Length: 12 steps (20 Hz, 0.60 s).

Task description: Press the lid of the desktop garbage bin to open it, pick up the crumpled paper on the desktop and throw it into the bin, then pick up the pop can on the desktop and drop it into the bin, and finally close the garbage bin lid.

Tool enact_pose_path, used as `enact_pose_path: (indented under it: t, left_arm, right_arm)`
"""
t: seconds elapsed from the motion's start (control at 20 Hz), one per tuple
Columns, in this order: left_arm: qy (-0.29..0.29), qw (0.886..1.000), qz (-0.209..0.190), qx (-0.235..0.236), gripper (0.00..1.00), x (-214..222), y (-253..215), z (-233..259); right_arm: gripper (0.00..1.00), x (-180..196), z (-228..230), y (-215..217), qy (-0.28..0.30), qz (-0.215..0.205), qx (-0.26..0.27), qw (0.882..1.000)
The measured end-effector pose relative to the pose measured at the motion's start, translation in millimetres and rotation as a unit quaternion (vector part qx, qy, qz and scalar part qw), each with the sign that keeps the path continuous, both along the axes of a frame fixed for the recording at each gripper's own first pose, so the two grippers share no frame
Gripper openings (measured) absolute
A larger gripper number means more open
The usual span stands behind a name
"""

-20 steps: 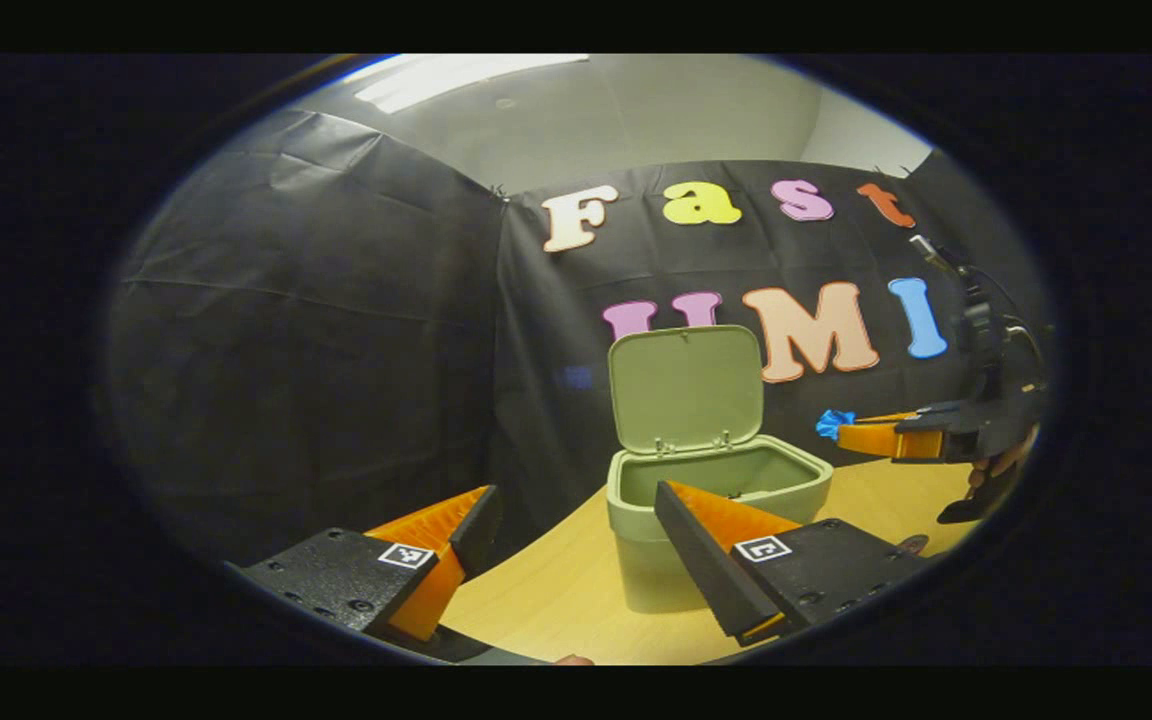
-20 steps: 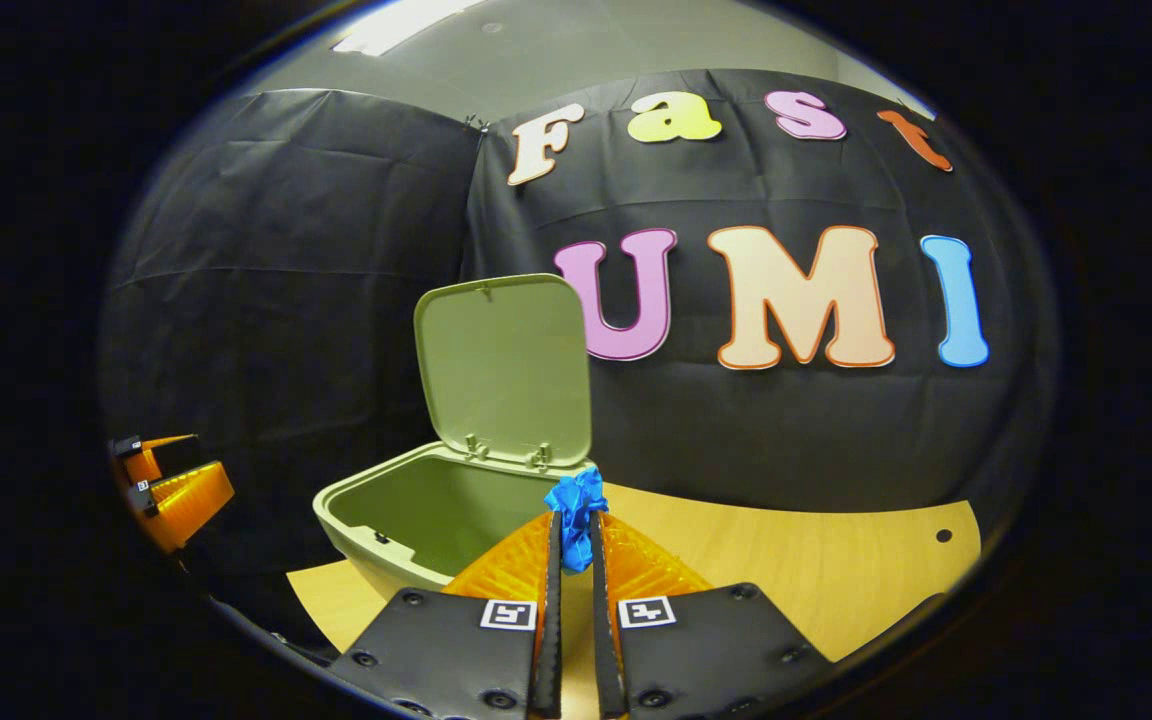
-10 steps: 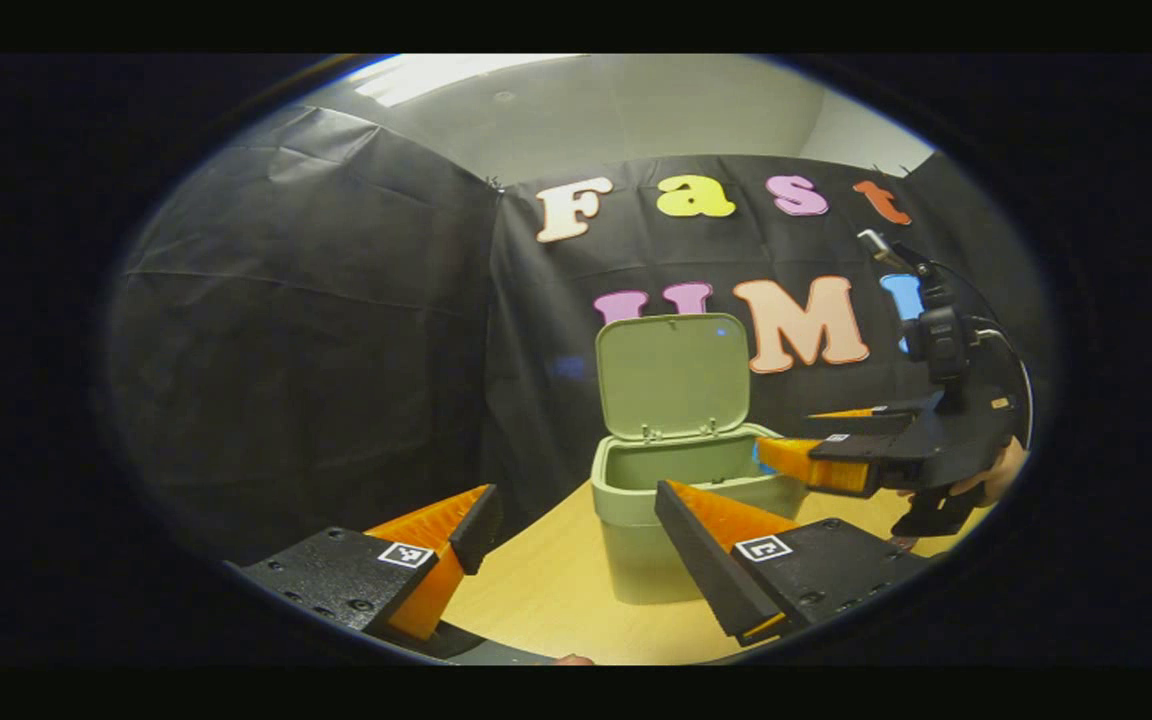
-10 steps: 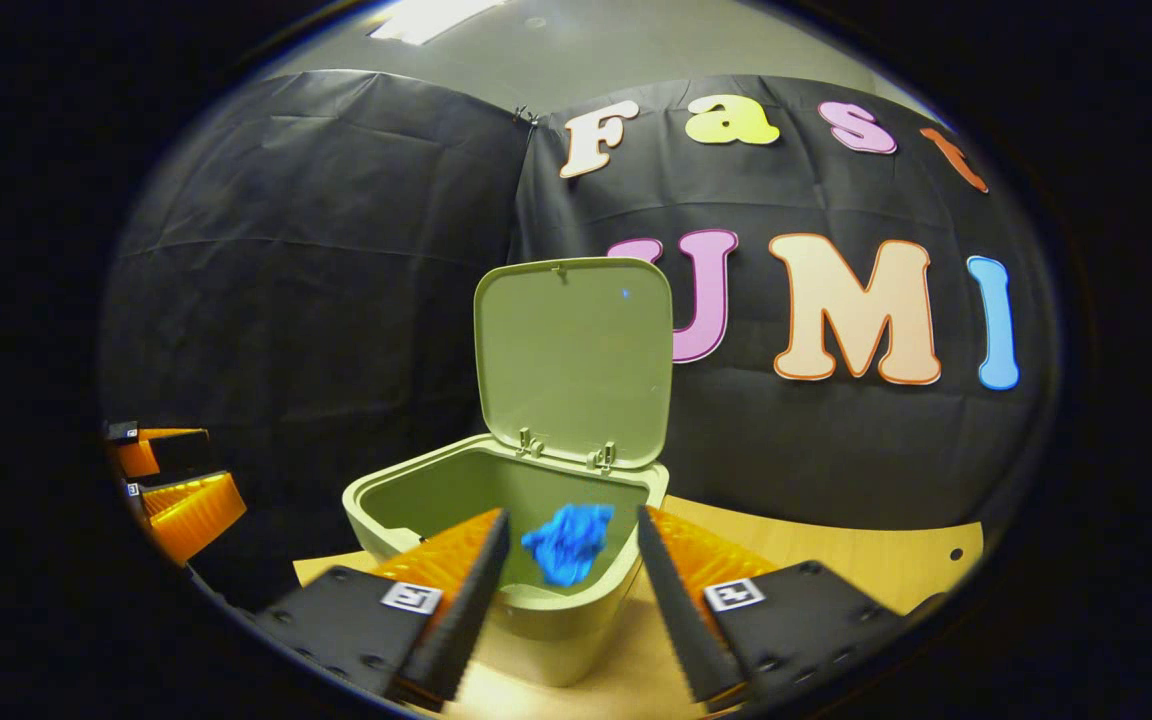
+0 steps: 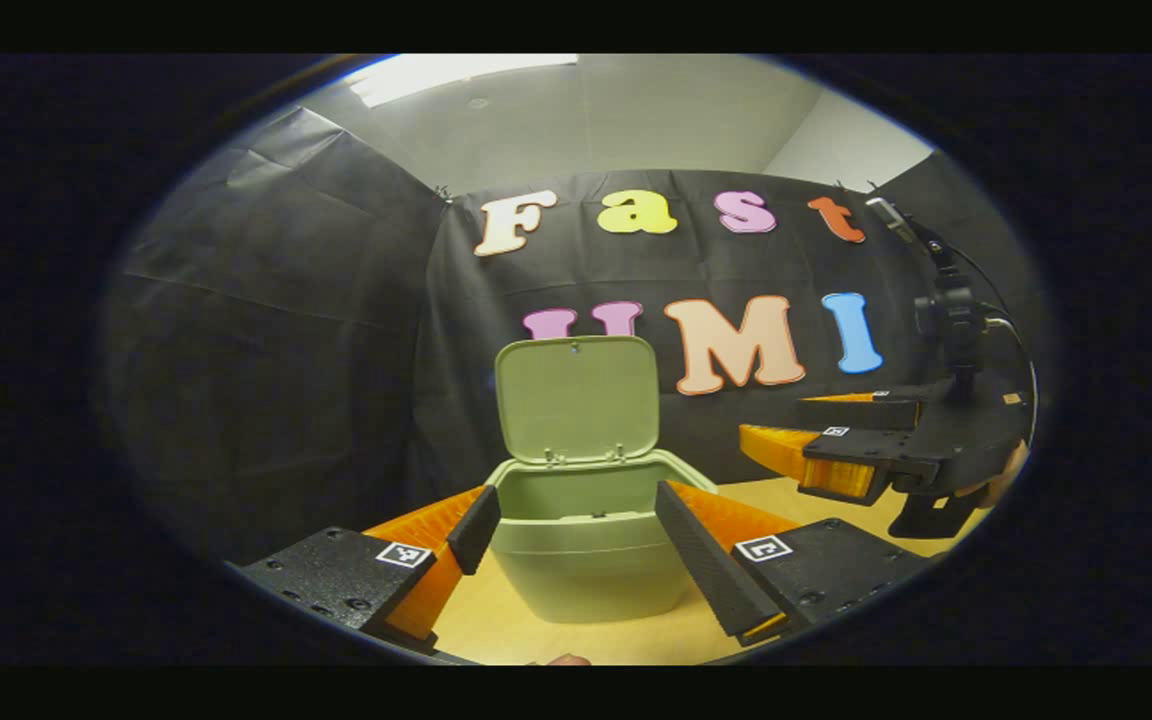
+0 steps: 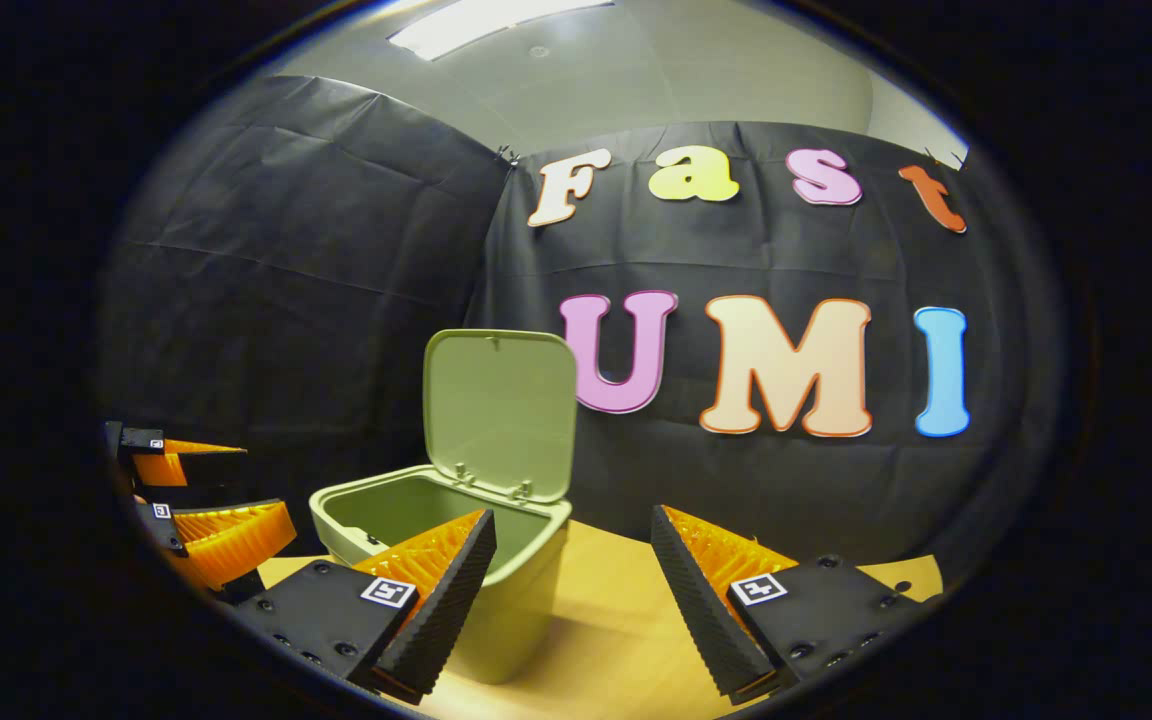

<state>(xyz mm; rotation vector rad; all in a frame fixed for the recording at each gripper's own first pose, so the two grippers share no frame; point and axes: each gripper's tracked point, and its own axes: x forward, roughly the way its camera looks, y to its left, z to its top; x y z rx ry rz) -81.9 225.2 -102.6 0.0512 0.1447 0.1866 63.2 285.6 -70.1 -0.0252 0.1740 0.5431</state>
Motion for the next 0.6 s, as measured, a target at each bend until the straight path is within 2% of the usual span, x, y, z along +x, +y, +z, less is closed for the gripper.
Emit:
enact_pose_path:
  t: [0.15, 0.2, 0.25, 0.3, 0.35, 0.4, 0.5, 0.55, 0.6]
  left_arm:
    - [0.000, 1.000, -0.026, -0.014, 0.94, 14, -32, -2]
    - [-0.001, 0.999, -0.038, -0.020, 0.99, 20, -49, -4]
    - [0.000, 0.999, -0.048, -0.024, 0.99, 25, -60, -7]
    - [0.003, 0.998, -0.058, -0.027, 0.94, 29, -72, -10]
    - [0.005, 0.997, -0.068, -0.030, 0.99, 33, -85, -13]
    - [0.007, 0.996, -0.077, -0.032, 0.94, 36, -97, -16]
    - [0.014, 0.994, -0.100, -0.039, 0.99, 44, -123, -25]
    - [0.020, 0.993, -0.110, -0.042, 0.94, 46, -134, -31]
    - [0.025, 0.992, -0.118, -0.046, 0.99, 49, -144, -37]
  right_arm:
    - [0.98, 8, 0, -54, -0.001, -0.041, -0.005, 0.999]
    - [1.00, 10, -1, -84, 0.001, -0.063, -0.009, 0.998]
    - [1.00, 10, -4, -104, 0.003, -0.077, -0.014, 0.997]
    - [1.00, 10, -6, -124, 0.004, -0.093, -0.019, 0.996]
    - [1.00, 11, -7, -148, 0.006, -0.107, -0.023, 0.994]
    - [1.00, 11, -7, -168, 0.008, -0.122, -0.027, 0.992]
    - [0.98, 8, -10, -206, 0.018, -0.143, -0.034, 0.989]
    - [0.98, 6, -12, -226, 0.021, -0.154, -0.037, 0.987]
    - [0.98, 4, -11, -246, 0.022, -0.166, -0.041, 0.985]
